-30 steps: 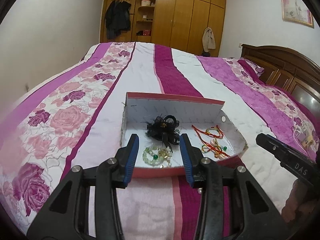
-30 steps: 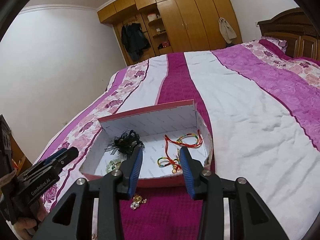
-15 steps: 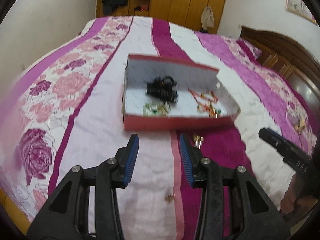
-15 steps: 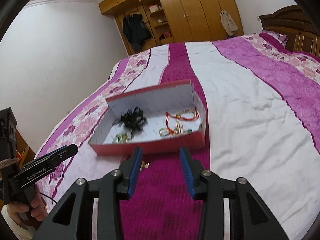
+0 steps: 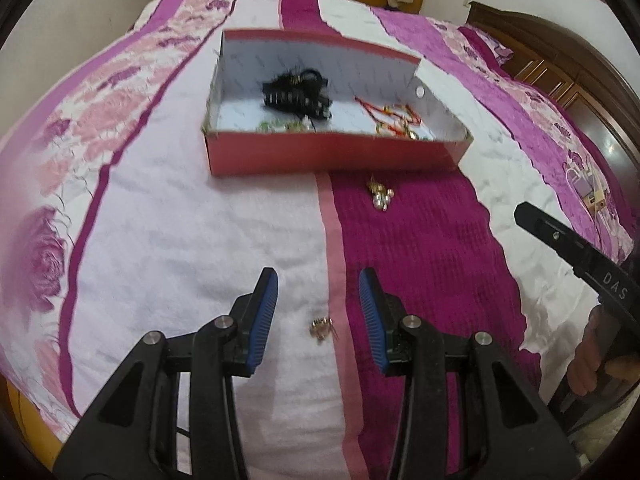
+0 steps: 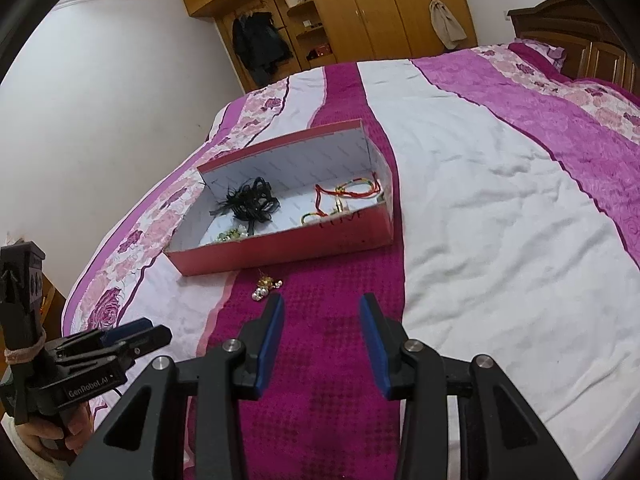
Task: Organize jewelry
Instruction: 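Move the left gripper to the small gold earring and grasp it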
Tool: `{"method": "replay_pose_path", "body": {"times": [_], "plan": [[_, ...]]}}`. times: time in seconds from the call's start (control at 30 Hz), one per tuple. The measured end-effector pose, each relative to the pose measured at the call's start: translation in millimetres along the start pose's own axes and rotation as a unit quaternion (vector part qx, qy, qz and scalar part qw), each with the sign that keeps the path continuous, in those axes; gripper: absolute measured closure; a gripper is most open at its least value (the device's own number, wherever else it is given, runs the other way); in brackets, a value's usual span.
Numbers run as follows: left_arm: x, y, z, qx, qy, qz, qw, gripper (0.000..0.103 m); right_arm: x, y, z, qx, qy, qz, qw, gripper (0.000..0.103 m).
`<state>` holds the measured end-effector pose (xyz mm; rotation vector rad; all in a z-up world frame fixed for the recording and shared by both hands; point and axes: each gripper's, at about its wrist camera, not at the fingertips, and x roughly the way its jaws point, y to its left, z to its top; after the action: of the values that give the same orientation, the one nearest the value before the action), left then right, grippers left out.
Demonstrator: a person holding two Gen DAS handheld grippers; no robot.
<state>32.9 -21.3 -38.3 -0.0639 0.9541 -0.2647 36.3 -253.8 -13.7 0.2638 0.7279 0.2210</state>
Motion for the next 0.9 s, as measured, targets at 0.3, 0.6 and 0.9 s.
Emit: {"method": "replay_pose_path", "body": {"times": [0.3, 0.6, 0.9], "plan": [[13, -1, -18, -0.004, 0.038, -0.011, 0.9992, 0.071, 3, -2, -4, 0.002, 0.008, 0.002, 1.0, 0.061], [23, -3, -23, 0.007, 0.049, -0.009, 0.9987, 0.093, 6, -3, -5, 0.004, 0.012, 0.003, 1.0, 0.061], [16, 1, -19, -0.001, 0.033, -0.015, 0.9993, 0.094, 8, -1, -8, 0.002, 0.017, 0.004, 1.0, 0.061]]}}
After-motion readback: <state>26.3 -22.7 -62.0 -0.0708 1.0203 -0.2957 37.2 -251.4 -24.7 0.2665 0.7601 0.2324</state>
